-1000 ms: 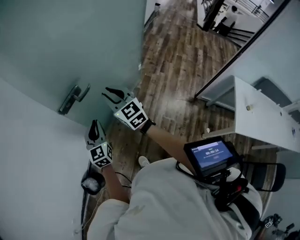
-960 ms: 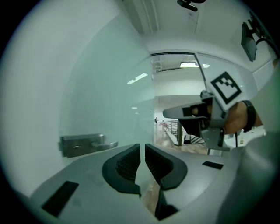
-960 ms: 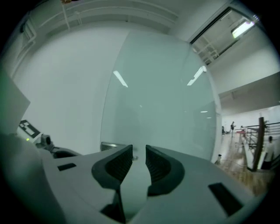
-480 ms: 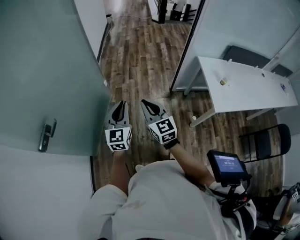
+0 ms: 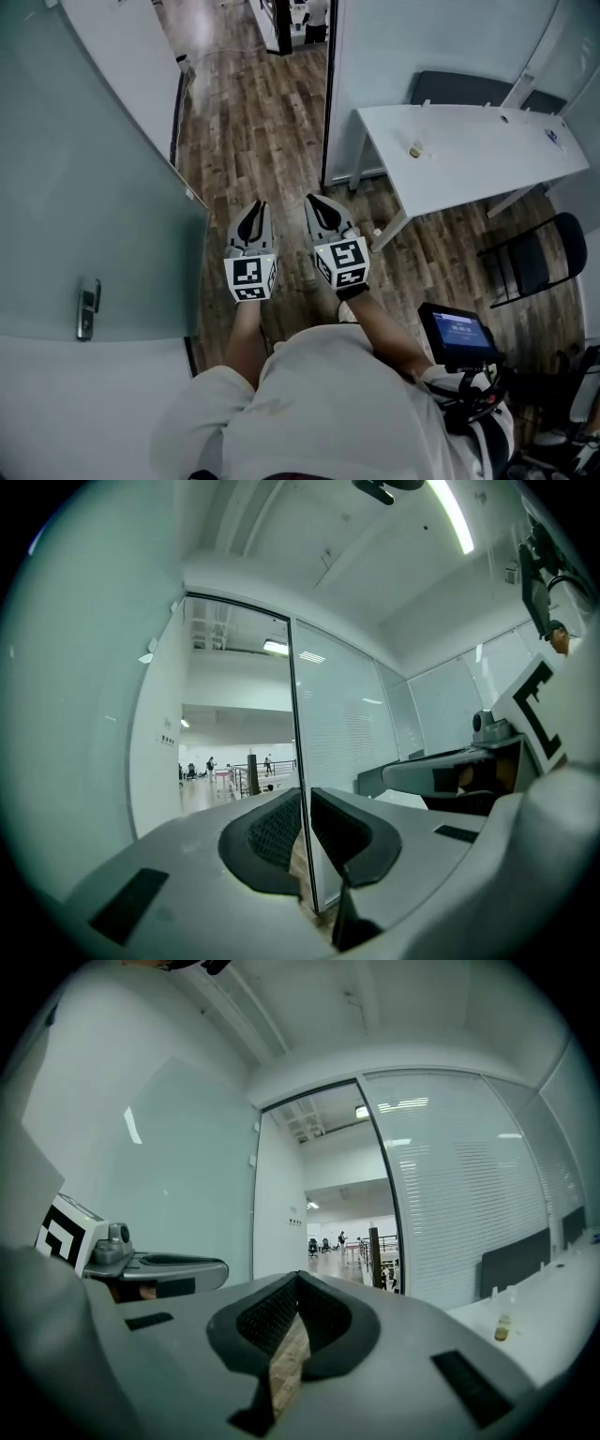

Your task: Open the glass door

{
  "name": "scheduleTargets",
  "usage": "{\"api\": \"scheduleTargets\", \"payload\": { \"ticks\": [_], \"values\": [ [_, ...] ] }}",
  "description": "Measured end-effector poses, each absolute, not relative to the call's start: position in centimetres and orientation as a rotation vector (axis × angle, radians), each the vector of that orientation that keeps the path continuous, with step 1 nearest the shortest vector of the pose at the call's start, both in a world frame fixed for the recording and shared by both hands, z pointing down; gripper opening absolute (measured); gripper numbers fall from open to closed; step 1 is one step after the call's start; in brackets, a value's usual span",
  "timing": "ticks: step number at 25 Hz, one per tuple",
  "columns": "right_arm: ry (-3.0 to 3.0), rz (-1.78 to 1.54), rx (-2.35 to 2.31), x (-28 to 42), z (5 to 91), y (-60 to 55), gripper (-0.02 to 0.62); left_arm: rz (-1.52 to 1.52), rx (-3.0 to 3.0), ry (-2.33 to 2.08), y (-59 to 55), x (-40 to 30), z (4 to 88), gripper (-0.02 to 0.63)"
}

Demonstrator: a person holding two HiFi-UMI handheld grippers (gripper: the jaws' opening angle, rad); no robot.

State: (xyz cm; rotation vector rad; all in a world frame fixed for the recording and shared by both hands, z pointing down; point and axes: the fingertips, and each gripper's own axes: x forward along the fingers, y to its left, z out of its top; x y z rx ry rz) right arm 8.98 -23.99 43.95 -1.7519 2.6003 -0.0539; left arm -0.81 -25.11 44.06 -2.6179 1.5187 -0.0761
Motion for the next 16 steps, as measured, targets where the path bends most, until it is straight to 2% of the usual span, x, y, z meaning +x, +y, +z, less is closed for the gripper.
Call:
{"api": "scheduleTargets", "payload": {
  "ticks": [6,16],
  "values": [
    [2.566,-0.066,-1.790,10.4,45.2,-24.0,0.003,-0.052,-2.603,1.544,-24.6,-0.6,45.1,0.035],
    [2.633,-0.086,-1.746,8.9,46.9,-21.9,0.003,-0.098,-2.653,1.583,-20.2,-0.3,47.8,0.035]
  ]
}}
